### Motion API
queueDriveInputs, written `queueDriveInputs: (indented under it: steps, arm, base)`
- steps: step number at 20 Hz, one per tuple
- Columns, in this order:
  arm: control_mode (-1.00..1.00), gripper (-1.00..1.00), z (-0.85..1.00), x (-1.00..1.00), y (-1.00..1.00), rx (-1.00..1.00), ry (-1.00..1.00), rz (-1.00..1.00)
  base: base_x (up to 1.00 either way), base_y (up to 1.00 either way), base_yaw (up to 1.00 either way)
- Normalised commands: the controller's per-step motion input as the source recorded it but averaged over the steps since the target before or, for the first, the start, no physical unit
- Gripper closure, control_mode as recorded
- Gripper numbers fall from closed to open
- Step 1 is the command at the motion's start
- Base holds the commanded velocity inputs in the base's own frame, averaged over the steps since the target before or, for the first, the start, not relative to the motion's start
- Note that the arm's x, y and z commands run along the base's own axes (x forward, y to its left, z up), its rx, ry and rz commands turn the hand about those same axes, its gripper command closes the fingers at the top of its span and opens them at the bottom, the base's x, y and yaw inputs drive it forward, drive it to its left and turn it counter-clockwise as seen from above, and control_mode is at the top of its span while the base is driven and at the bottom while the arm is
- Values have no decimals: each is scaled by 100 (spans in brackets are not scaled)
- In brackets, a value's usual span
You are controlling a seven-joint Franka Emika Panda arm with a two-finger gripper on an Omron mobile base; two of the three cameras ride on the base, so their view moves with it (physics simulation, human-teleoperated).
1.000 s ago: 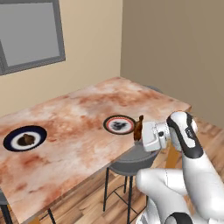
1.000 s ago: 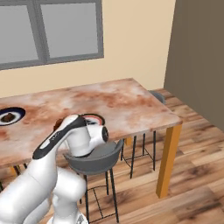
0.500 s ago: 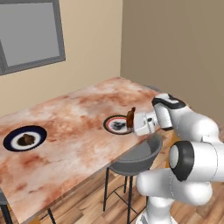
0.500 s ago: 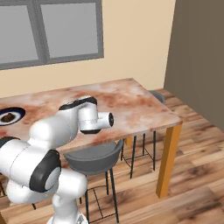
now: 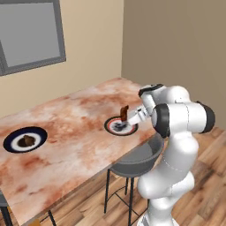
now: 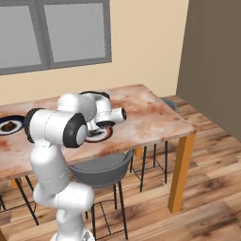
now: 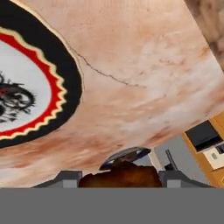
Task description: Take the chicken drumsticks from the pan and place one on each plate on the dining counter.
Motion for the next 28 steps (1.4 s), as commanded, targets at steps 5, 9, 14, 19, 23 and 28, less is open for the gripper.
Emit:
queueDriveInputs:
  steps: [5, 9, 14, 19, 23, 28]
  arm:
    - [-100, 100, -81, 83, -1, -26, 9, 0]
    - [-100, 100, -75, 62, -9, -23, 1, 0]
    - [-100, 100, -83, 45, -13, -25, 0, 0]
    - [-100, 100, -60, 8, -8, -19, -2, 0]
    - [-100, -100, -16, -26, -13, -10, -22, 0]
    - [-100, -100, -1, -64, -50, 0, -32, -8]
  base:
    - [0, 0, 0]
    - [0, 0, 0]
    - [0, 0, 0]
    - [0, 0, 0]
    - [0, 0, 0]
    - [0, 0, 0]
